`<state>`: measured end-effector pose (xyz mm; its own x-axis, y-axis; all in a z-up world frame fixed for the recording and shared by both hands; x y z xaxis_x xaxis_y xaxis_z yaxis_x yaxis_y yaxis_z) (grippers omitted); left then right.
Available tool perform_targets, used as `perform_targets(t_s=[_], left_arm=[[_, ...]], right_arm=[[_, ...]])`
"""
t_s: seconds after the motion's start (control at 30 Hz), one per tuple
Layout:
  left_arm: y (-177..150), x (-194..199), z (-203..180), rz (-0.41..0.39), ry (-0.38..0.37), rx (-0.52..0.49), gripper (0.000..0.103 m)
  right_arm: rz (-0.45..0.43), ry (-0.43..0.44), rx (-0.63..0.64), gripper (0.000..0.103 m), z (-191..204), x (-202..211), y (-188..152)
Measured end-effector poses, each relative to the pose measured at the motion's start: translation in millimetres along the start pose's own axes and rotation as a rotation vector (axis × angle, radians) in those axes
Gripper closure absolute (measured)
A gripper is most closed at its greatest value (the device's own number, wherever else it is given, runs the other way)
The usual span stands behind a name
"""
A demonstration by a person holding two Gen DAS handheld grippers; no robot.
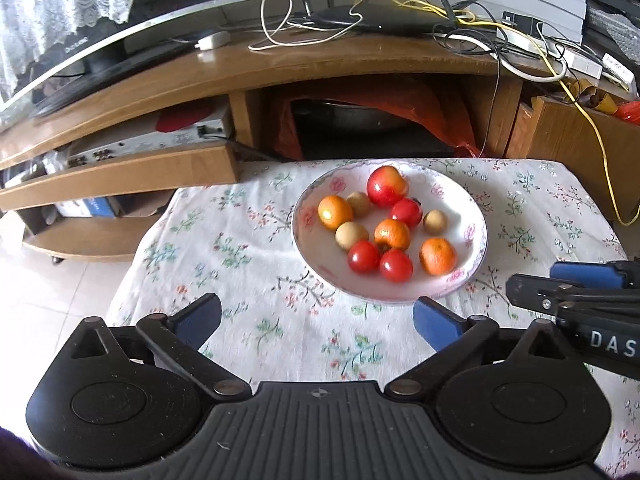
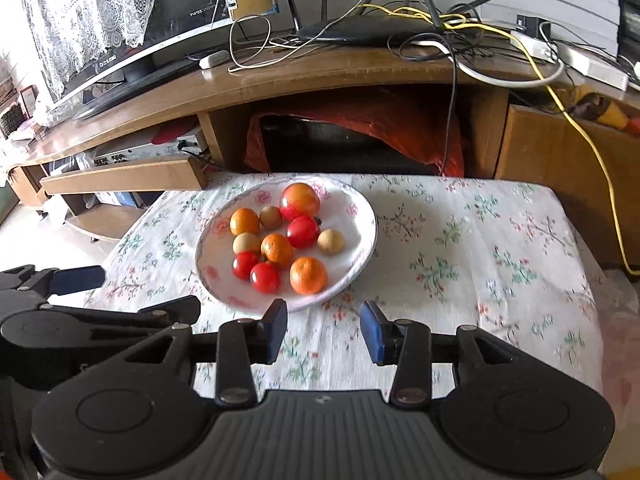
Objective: Organize fruits
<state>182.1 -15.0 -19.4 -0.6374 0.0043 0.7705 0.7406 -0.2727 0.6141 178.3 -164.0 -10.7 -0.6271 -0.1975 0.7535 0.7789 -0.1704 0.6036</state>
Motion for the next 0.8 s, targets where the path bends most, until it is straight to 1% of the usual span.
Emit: perform_targets(t_s=[0.23,0.5,0.63,0.8], left_arm=[[-21,13,-5,0.028,0.002,-0.001,0.0],[-38,31,-6,0.032,-0.042,0.053,0.0],[-45,40,-8,0.027,-0.055,0.058,0.0],[-59,50,-10,0.036,-0.073,0.06,0.0]], right_arm=[[0.009,0.004,-0.014,0.07,1,22,-19],[0.02,0.0,-0.026,0.069,2,45,-42],[0.023,-0.004,-0.033,0.067,2,55,-56],[0.033,-0.004,-0.038,0.067,4,67,-75]])
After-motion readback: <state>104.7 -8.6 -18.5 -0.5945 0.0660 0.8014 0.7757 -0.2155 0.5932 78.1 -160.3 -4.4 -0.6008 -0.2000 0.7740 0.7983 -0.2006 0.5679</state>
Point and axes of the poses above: each gripper's, at about its wrist camera, not at the fingertips, and x roughly against the way its jaws point, z to its left, y to its top, the point moved 7 cm from there along -x, roughly the way its jaws point, and after that the axes turned 7 degrees about -x, right-handed, at the moved point
